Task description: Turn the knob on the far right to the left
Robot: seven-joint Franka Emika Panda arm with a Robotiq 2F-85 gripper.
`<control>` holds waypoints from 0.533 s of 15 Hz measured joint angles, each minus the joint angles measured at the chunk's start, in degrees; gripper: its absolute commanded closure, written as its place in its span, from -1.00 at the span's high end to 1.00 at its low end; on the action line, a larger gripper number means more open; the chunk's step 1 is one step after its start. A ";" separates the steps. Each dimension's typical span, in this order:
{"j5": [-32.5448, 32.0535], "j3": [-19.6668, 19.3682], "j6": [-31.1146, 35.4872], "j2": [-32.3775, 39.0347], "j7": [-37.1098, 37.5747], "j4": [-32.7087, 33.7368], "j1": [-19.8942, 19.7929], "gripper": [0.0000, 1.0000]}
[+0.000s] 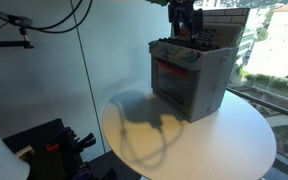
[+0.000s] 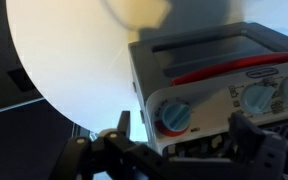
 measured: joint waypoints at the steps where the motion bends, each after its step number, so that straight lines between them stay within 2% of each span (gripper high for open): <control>1: 0.00 0.12 0.00 0.12 0.00 -0.05 -0.06 1.00; 8: -0.03 0.48 1.06 0.85 0.52 -0.17 -0.49 1.00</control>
